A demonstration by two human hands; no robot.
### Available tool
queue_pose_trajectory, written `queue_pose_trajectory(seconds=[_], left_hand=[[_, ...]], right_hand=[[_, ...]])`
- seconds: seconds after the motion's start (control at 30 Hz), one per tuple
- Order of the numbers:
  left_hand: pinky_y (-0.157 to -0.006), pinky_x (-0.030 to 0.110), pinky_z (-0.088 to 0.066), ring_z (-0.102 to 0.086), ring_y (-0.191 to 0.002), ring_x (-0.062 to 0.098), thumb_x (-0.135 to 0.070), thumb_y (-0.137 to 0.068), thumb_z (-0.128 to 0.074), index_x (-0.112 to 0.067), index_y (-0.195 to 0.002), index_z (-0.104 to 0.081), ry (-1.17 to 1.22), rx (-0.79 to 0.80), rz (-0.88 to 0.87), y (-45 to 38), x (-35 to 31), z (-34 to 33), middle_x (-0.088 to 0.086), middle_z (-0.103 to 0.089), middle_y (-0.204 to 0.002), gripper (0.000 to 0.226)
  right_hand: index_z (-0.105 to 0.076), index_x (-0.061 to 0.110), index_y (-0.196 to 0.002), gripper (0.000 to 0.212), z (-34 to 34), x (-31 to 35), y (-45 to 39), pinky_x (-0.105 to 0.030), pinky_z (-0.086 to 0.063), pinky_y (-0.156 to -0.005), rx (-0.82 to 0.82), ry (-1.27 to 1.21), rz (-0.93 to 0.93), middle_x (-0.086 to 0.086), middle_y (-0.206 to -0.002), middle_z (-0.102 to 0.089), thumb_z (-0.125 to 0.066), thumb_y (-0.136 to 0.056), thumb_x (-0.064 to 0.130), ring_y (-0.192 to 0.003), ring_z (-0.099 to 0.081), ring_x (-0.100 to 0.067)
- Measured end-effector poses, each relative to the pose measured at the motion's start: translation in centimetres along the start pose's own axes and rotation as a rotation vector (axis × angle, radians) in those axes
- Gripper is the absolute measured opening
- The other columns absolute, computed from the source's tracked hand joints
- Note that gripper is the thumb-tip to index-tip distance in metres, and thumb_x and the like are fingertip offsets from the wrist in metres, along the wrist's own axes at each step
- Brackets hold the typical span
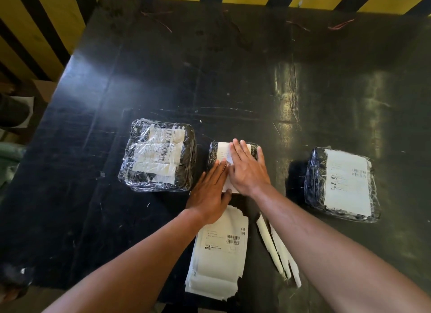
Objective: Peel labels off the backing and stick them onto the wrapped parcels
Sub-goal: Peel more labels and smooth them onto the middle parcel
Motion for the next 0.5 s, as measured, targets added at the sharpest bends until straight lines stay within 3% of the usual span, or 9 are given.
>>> queue_pose_trajectory(seconds=[0.1,0.2,0.3,0.4,0.5], left_hand=[[-0.132,0.036,0.005,0.028,-0.155,0.001,-0.043,-0.110,-0.034,-0.029,-0.166,0.013,-0.025,0.020,-0.008,0.0,0.3,0.2,-0.017,0.026,-0.171,0.074],[-0.132,0.036,0.005,0.031,-0.153,0.000,-0.040,-0.110,-0.037,-0.029,-0.166,0.013,-0.025,0.044,-0.004,0.0,0.5,0.3,-0.018,0.029,-0.170,0.076],[-0.132,0.037,0.004,0.030,-0.153,0.000,-0.040,-0.110,-0.039,-0.029,-0.166,0.014,-0.005,0.052,-0.001,-0.2,0.5,0.1,-0.018,0.029,-0.170,0.078],[-0.132,0.038,0.002,0.029,-0.154,0.001,-0.040,-0.109,-0.041,-0.029,-0.166,0.015,0.002,0.046,0.004,-0.2,0.6,-0.1,-0.016,0.028,-0.171,0.081],[-0.132,0.037,0.003,0.028,-0.155,0.002,-0.037,-0.108,-0.043,-0.029,-0.166,0.015,0.000,0.063,0.011,-0.2,0.4,0.2,-0.016,0.028,-0.171,0.083]], right_hand=[[-0.002,0.020,-0.167,0.067,0.6,-2.0,-0.2,-0.059,0.008,-0.128,0.029,0.039,-0.068,0.002,-0.176,0.001,-0.024,-0.109,0.045,-0.162,0.005,-0.018],[-0.001,0.019,-0.167,0.069,1.0,-4.0,0.8,-0.060,0.006,-0.128,0.024,0.078,-0.122,0.001,-0.176,0.001,-0.024,-0.107,0.042,-0.162,0.004,-0.020],[-0.005,0.019,-0.167,0.069,1.3,-2.6,1.9,-0.060,0.008,-0.128,0.011,0.135,-0.050,0.002,-0.176,0.004,-0.015,-0.104,0.044,-0.162,0.006,-0.021],[-0.006,0.025,-0.167,0.078,0.2,0.5,3.3,-0.062,0.011,-0.127,0.048,0.138,0.080,0.006,-0.175,0.004,0.009,-0.095,0.051,-0.162,0.006,-0.018],[-0.006,0.025,-0.167,0.077,-0.4,-0.3,4.0,-0.064,0.013,-0.125,0.038,0.137,0.017,0.007,-0.175,0.003,0.005,-0.096,0.051,-0.162,0.005,-0.019]])
Point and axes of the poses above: each hand's wrist, its own y-axis away from the middle knuckle, its own z-axis out of the back of the hand, x = y × z, the point moved 6 cm from there along -y, towards the middle knuckle
